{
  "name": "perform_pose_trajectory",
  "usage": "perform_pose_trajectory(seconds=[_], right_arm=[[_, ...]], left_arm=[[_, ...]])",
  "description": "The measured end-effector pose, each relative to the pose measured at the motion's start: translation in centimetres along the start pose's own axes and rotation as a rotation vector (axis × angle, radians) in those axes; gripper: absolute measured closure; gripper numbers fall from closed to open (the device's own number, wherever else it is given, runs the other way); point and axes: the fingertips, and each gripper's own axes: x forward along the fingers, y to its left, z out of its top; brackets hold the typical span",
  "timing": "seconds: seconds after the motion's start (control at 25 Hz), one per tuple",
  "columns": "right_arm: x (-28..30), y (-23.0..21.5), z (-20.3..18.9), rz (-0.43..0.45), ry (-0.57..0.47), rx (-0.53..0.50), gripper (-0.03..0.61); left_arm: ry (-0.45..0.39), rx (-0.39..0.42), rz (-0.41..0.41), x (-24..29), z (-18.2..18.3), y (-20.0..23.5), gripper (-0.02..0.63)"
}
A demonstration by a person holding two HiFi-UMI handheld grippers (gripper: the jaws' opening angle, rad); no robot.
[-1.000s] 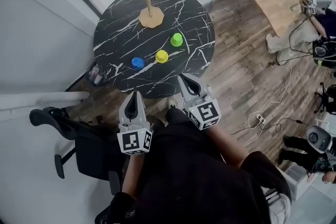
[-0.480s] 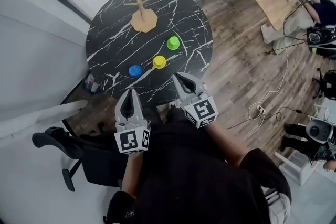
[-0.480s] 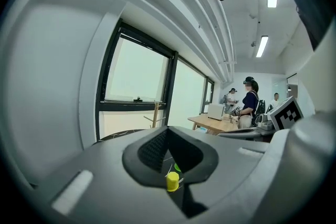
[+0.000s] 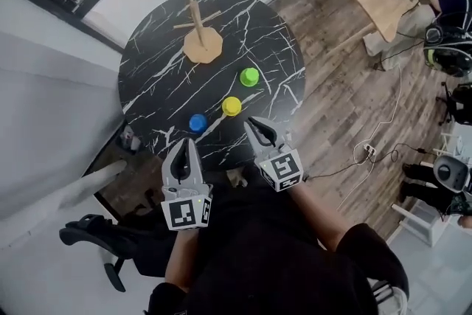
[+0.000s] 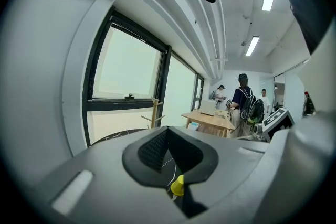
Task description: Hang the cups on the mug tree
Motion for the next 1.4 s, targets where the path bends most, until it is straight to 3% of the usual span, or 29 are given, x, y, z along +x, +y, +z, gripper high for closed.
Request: perform_pose_trajectory(seconds=[0.48,0.96,1.4], right_arm=[[5.5,-1.2,-6.2,-0.023,0.134,0.025,0.485],[9.4,-2.5,-12.8,-0.043,0.281,0.026,0.373],[11.6,-3.3,-15.7,-0.089,0.354,0.035,0.336]], left_arm=[[0.051,-0.038,-0.025,3.5,-2.8,1.6,0.612],[0.101,-0.06,-0.061,6.0,-6.6,2.6,0.612],[0.125,-0.08,-0.089,7.2,-8.5,3.4,0.612]])
